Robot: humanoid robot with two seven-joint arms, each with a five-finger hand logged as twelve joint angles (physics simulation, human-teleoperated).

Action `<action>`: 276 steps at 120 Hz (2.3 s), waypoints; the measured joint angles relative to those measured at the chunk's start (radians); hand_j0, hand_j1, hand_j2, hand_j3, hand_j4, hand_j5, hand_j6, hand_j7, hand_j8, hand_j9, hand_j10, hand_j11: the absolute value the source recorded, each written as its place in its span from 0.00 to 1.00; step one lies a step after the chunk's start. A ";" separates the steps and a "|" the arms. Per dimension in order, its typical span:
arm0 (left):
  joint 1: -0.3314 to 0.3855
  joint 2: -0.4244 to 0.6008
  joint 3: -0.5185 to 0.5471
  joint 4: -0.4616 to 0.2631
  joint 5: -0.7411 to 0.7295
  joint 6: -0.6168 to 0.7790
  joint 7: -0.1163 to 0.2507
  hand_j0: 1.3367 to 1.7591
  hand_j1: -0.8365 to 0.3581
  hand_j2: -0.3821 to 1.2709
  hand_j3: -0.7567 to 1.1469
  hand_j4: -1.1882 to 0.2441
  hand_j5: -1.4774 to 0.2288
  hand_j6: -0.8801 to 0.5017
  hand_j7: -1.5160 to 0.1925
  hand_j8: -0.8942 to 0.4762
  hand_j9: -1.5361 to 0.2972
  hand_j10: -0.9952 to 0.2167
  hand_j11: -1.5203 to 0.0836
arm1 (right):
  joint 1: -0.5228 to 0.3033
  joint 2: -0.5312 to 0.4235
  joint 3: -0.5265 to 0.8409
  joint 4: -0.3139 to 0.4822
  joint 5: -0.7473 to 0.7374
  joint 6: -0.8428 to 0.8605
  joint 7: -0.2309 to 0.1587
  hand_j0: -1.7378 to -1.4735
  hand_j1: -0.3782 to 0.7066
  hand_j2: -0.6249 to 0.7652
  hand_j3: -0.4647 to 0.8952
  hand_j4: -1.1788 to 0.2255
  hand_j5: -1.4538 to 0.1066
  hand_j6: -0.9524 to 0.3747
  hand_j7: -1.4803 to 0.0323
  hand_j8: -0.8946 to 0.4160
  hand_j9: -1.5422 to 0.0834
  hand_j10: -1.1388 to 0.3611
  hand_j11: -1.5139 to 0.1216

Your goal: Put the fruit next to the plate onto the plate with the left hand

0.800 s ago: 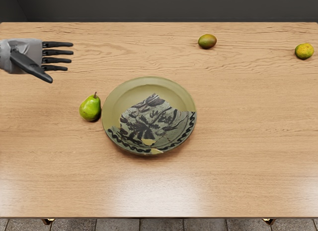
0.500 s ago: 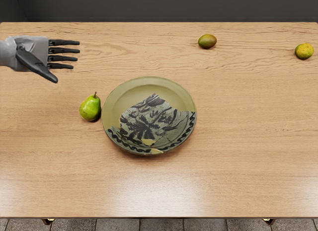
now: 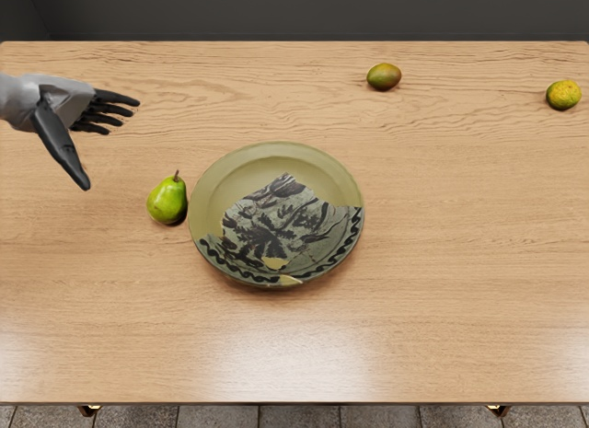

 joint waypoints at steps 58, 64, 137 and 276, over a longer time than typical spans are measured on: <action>0.113 -0.003 0.000 -0.124 0.340 0.172 -0.065 0.76 0.99 0.23 0.40 0.83 0.87 0.63 0.89 0.65 0.84 0.82 0.95 | 0.000 0.000 0.000 0.001 0.000 0.000 0.000 0.30 0.06 0.45 0.34 0.82 0.91 0.70 0.96 0.66 0.93 0.74 0.90; 0.117 -0.009 0.000 -0.128 0.347 0.208 -0.084 0.76 0.99 0.23 0.40 0.83 0.87 0.63 0.89 0.65 0.84 0.82 0.95 | 0.000 0.000 -0.001 0.002 0.000 0.000 -0.001 0.30 0.06 0.45 0.34 0.82 0.91 0.70 0.96 0.66 0.93 0.74 0.90; 0.243 -0.075 0.006 -0.109 0.426 0.464 -0.268 0.76 0.99 0.23 0.40 0.82 0.86 0.63 0.88 0.65 0.84 0.82 0.95 | 0.000 0.000 -0.002 0.002 -0.002 0.000 -0.001 0.30 0.06 0.45 0.34 0.82 0.91 0.70 0.96 0.66 0.93 0.74 0.90; 0.357 -0.111 0.006 -0.130 0.520 0.624 -0.438 0.76 0.81 0.26 0.40 0.70 0.73 0.50 0.75 0.52 0.71 0.67 0.80 | 0.006 0.000 -0.003 0.002 -0.003 0.003 -0.002 0.30 0.06 0.45 0.34 0.82 0.91 0.70 0.96 0.66 0.93 0.74 0.90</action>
